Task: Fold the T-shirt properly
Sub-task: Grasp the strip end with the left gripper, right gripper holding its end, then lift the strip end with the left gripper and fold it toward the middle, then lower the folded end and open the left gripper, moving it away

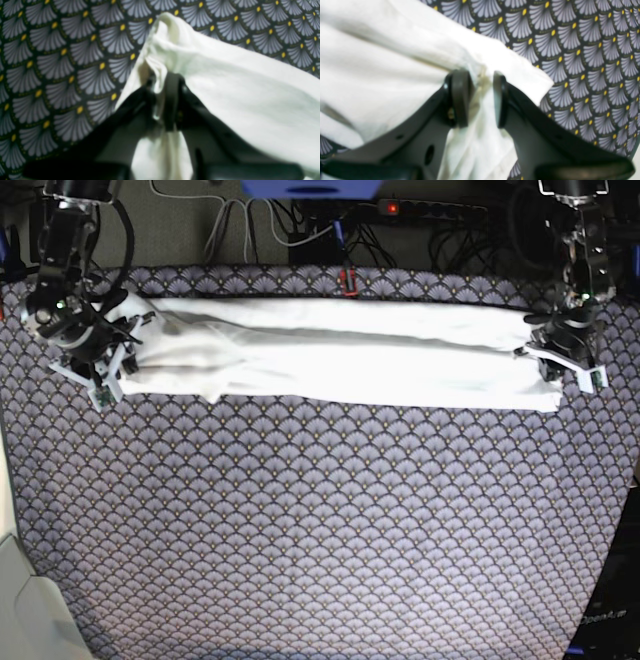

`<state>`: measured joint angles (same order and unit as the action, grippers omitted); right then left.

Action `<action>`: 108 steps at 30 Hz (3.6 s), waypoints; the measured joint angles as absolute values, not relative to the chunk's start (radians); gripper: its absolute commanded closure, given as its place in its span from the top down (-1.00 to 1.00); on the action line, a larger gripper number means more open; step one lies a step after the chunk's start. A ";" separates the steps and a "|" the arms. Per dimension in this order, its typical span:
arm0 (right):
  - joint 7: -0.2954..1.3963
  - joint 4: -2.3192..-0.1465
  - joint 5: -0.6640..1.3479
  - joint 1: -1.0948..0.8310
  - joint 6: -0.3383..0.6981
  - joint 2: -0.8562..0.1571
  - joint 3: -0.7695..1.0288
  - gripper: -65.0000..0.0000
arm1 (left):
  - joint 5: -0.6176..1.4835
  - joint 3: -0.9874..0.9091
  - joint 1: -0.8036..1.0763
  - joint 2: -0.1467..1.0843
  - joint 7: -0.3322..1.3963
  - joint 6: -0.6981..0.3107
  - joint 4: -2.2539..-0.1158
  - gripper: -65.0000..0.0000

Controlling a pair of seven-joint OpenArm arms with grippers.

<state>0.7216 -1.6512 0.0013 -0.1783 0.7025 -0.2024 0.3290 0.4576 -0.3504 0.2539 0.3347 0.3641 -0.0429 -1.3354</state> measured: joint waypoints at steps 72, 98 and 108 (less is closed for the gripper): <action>0.725 -1.649 0.001 -0.162 0.702 -0.205 0.329 -0.44 | 0.424 0.330 0.179 0.138 0.781 0.004 -1.835 -0.99; 0.724 -1.652 0.001 -0.178 0.702 -0.205 0.337 -0.06 | 0.433 0.364 0.160 0.130 0.788 0.004 -1.920 0.26; 0.731 -1.841 0.003 -0.231 0.702 -0.210 0.381 0.12 | 0.428 0.107 0.252 0.184 0.800 0.007 -1.903 -0.89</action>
<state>0.7307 -1.8408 0.0029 -0.2306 0.7025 -0.2100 0.3805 0.4282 0.1070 0.2516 0.1837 0.8001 0.0071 -1.9034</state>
